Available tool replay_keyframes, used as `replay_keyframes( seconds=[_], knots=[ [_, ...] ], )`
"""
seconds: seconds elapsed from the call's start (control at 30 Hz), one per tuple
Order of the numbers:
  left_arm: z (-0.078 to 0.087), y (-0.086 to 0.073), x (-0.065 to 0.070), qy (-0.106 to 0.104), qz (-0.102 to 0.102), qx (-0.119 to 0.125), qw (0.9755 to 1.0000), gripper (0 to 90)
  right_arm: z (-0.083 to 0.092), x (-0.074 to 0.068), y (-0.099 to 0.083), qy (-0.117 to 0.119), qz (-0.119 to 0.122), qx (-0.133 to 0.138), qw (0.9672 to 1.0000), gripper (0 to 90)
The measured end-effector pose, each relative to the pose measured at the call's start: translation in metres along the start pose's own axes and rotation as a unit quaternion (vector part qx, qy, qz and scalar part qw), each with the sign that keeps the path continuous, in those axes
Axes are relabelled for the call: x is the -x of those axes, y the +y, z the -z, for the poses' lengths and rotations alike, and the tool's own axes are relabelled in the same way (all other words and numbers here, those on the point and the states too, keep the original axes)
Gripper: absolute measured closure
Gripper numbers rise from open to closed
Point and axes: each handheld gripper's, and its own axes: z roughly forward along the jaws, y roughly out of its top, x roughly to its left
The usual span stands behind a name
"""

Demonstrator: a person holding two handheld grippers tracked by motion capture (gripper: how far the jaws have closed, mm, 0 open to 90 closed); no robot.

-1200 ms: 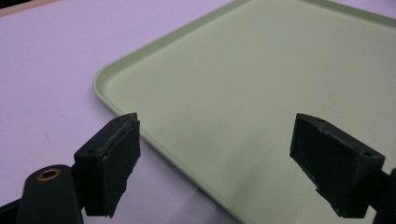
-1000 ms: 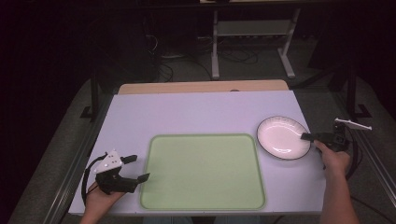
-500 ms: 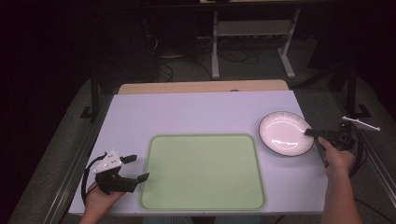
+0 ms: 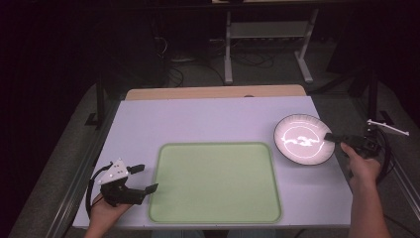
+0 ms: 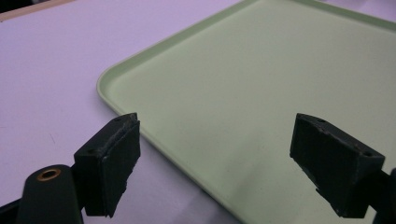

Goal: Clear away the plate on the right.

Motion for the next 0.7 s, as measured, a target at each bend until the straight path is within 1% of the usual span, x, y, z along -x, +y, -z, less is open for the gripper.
replay_keyframes(
  seconds=[0.03, 0.07, 0.1, 0.17, 0.2, 0.3, 0.37, 0.4, 0.43, 0.47, 0.5, 0.53, 0.6, 0.63, 0.7],
  knots=[
    [0.0, 0.0, 0.0, 0.0, 0.0, 0.0, 1.0, 15.9, 0.0, 0.0, 0.0, 0.0, 0.0, 0.0, 1.0, 80.7],
    [0.0, 0.0, 0.0, 0.001, 0.0, 0.001, 1.0, 15.9, 0.0, -0.003, -0.001, 0.004, 0.01, -0.009, 0.9999, 80.7],
    [0.0, 0.0, 0.0, 0.0, 0.0, 0.0, 1.0, 15.8, 0.0, -0.006, -0.001, 0.007, 0.014, -0.011, 0.9998, 80.8],
    [0.0, 0.0, 0.0, 0.001, 0.0, 0.0, 1.0, 15.9, 0.001, -0.008, -0.002, 0.009, 0.017, -0.014, 0.9997, 80.8],
    [0.0, 0.0, 0.0, 0.001, 0.0, 0.0, 1.0, 15.9, 0.001, -0.012, -0.003, 0.016, 0.023, -0.018, 0.9994, 80.8],
    [0.0, 0.0, 0.0, 0.001, 0.0, 0.001, 1.0, 15.9, 0.002, -0.02, -0.005, 0.026, 0.031, -0.021, 0.9989, 80.8],
    [0.001, 0.0, 0.0, 0.001, -0.001, 0.0, 1.0, 15.9, 0.003, -0.023, -0.006, 0.027, 0.035, -0.022, 0.9988, 80.8],
    [0.001, 0.0, 0.0, 0.002, -0.002, 0.001, 1.0, 15.9, 0.003, -0.029, -0.007, 0.03, 0.045, -0.026, 0.9982, 80.7],
    [0.001, 0.0, 0.0, 0.002, -0.002, 0.001, 1.0, 15.9, 0.003, -0.032, -0.007, 0.031, 0.048, -0.029, 0.9979, 80.7],
    [0.001, 0.0, 0.0, 0.002, -0.001, 0.001, 1.0, 15.9, 0.003, -0.035, -0.008, 0.033, 0.05, -0.031, 0.9977, 80.7],
    [0.001, 0.0, 0.0, 0.002, -0.001, 0.001, 1.0, 15.9, 0.003, -0.035, -0.008, 0.033, 0.05, -0.031, 0.9977, 80.7],
    [0.001, 0.0, 0.0, 0.003, -0.001, 0.001, 1.0, 15.9, 0.003, -0.04, -0.01, 0.037, 0.055, -0.034, 0.9972, 80.7],
    [0.002, 0.0, -0.001, 0.003, 0.0, 0.002, 1.0, 15.9, 0.004, -0.045, -0.012, 0.041, 0.058, -0.035, 0.9969, 80.7],
    [0.002, 0.0, -0.001, 0.003, 0.0, 0.002, 1.0, 15.9, 0.004, -0.045, -0.012, 0.041, 0.058, -0.035, 0.9969, 80.7],
    [0.002, 0.0, -0.001, 0.003, 0.0, 0.003, 1.0, 15.9, 0.004, -0.053, -0.016, 0.047, 0.063, -0.037, 0.9962, 80.7]
  ],
)
